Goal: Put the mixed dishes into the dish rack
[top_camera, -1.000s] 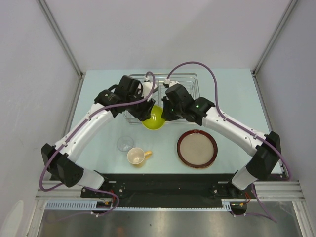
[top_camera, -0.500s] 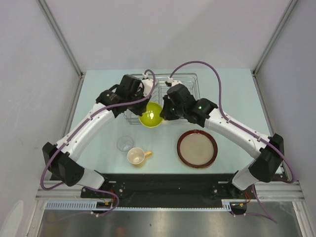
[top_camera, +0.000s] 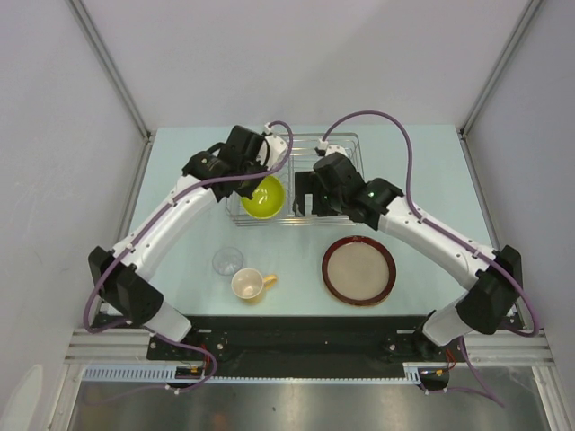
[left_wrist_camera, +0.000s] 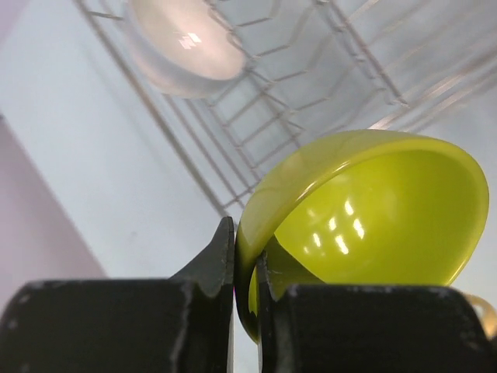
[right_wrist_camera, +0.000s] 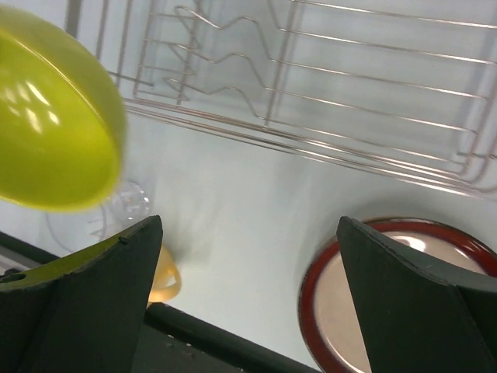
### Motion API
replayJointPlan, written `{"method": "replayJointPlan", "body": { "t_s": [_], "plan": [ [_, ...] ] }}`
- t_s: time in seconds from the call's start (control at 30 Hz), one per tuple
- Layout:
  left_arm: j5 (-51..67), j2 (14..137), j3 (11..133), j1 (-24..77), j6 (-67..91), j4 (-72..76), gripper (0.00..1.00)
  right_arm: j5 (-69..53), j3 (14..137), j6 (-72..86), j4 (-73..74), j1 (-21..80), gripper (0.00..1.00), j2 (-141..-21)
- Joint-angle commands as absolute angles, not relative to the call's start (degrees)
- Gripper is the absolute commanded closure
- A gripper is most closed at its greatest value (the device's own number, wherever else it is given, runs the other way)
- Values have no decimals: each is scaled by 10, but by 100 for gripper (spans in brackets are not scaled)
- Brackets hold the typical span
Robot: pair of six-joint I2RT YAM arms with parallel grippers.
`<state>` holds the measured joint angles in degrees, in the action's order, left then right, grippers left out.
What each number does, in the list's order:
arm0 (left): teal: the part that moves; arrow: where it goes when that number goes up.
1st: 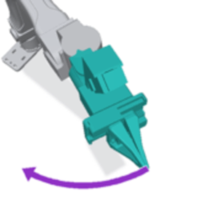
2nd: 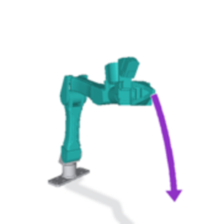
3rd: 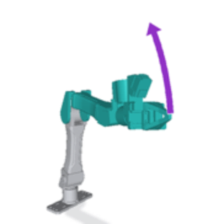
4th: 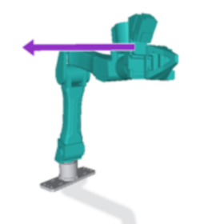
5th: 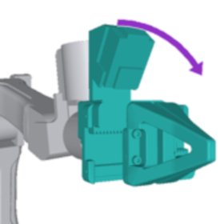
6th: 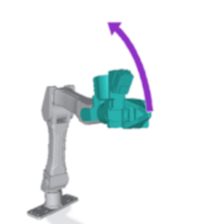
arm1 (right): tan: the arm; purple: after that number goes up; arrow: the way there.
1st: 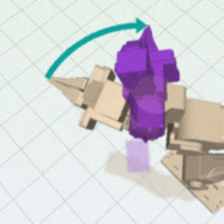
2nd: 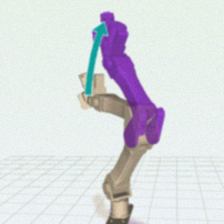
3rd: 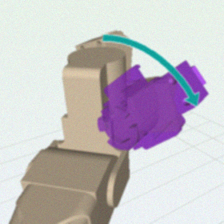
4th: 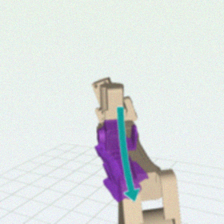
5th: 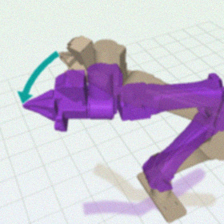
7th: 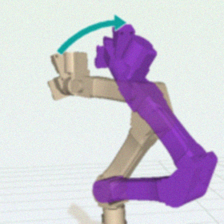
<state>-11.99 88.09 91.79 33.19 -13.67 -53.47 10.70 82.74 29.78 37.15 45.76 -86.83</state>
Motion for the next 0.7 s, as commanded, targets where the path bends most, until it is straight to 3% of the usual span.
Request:
{"method": "replayJointPlan", "body": {
  "t_s": [0.0, 0.23, 0.67],
  "plan": [
    [-294, 912, 963, 330, -213, -498, 100, 148, 794, 300, 392, 426, 0, -789],
    [-530, 982, 914, 334, -393, -329, 100, 131, 741, 316, 409, 353, 0, -632],
    [-678, 1085, 889, 387, -522, -205, 100, 40, 675, 317, 435, 256, 0, -511]
  ]
}}
